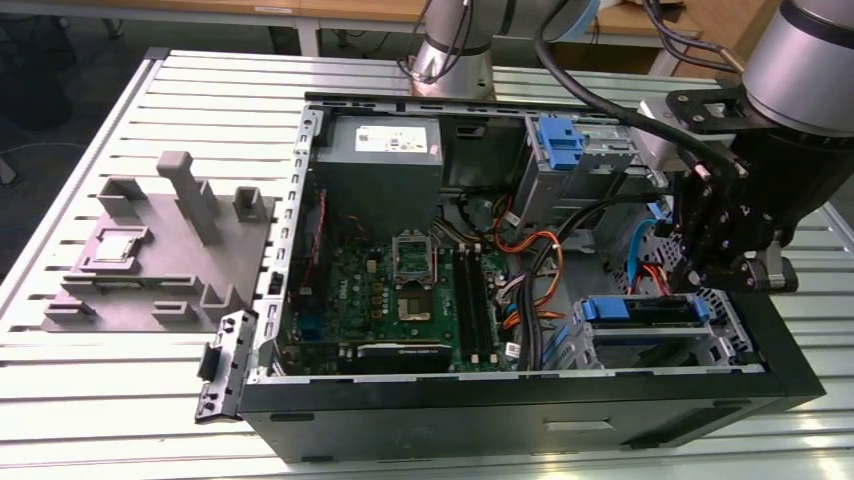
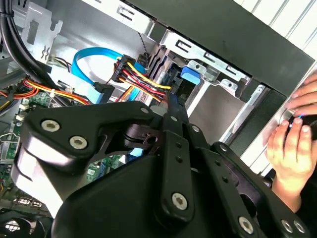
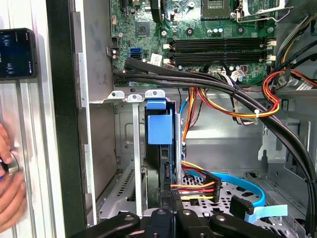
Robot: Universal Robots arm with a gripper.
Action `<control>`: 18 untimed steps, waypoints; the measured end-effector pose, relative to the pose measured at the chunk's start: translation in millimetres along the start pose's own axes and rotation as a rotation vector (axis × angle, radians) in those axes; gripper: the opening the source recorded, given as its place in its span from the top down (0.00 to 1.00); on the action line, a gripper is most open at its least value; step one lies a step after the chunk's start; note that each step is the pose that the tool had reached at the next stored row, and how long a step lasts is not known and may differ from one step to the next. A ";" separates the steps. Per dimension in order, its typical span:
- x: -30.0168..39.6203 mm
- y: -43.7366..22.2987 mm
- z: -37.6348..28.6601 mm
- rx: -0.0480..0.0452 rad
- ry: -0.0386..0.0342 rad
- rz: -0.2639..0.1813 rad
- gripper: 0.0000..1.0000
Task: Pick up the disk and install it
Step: 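Insert the first disk wire, then insert the second disk wire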
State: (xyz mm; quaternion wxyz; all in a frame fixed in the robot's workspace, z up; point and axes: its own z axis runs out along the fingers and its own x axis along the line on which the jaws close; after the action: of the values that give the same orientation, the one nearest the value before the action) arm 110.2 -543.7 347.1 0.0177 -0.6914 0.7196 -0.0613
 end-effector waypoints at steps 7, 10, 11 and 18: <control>0.0 0.0 0.0 0.0000 -0.0001 0.000 0.90; 0.0 0.0 0.0 0.0000 0.0000 0.000 0.90; 0.0 0.0 0.0 0.0000 0.0000 0.000 0.90; 0.0 -0.5 -0.1 -0.0237 0.0001 -0.001 0.90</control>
State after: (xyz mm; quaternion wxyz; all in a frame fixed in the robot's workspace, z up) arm 110.7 -543.7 347.3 0.0095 -0.6920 0.7199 -0.0528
